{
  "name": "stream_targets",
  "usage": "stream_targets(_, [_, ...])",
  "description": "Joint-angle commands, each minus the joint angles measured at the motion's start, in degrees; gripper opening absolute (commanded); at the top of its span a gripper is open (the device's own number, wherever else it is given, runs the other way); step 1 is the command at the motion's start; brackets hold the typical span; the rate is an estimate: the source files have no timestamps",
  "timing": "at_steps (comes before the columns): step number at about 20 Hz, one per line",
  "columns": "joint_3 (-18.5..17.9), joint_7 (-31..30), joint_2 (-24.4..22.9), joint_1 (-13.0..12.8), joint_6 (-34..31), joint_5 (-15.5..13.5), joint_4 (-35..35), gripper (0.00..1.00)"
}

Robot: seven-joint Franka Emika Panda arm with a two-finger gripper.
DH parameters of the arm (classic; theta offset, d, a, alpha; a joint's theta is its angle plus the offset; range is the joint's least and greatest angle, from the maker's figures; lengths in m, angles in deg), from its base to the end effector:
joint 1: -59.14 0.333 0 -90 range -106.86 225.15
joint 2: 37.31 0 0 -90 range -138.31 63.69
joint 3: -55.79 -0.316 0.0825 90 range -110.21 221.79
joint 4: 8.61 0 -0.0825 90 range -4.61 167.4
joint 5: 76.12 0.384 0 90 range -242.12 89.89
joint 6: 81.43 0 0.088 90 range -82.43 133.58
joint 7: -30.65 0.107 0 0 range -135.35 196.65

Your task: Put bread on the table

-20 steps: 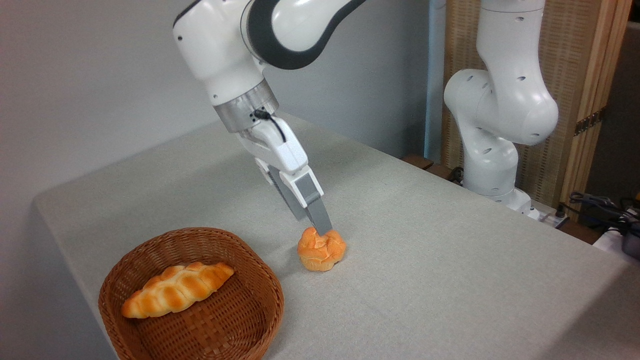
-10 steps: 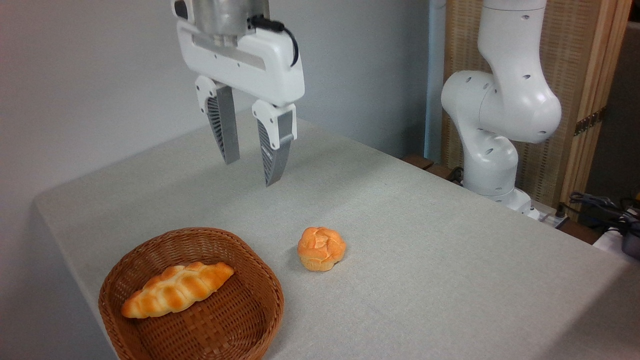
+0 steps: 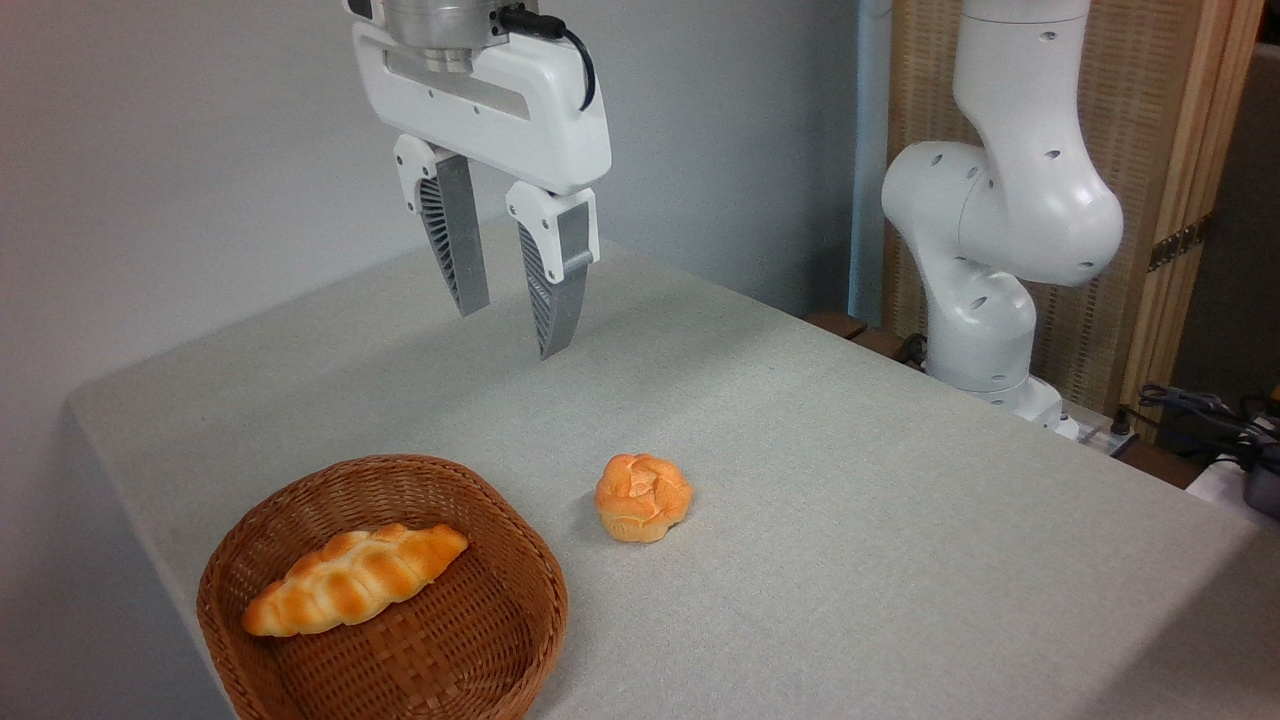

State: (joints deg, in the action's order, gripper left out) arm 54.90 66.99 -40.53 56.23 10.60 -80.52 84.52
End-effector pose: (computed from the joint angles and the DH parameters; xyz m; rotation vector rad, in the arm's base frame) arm 0.5398 -0.0268 0.6329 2.9069 -1.0090 0.0897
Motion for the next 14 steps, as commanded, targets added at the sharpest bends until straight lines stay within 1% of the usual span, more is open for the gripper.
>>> stream_targets(1, [-0.07,1.1,1.63,-0.26,-2.37,1.06,-2.16,1.0])
stream_targets(3, [0.02,1.01,2.16,-0.26,-2.64,1.5,-2.24,1.0])
stream_targets(5, [0.45,1.1,2.86,-0.34,-3.95,4.3,-3.99,1.0])
stream_targets(6, [0.46,0.92,3.56,-0.34,-4.74,4.57,-4.87,1.0])
stream_targets(14, [0.46,1.45,3.66,-0.34,-4.48,4.31,-4.71,1.0])
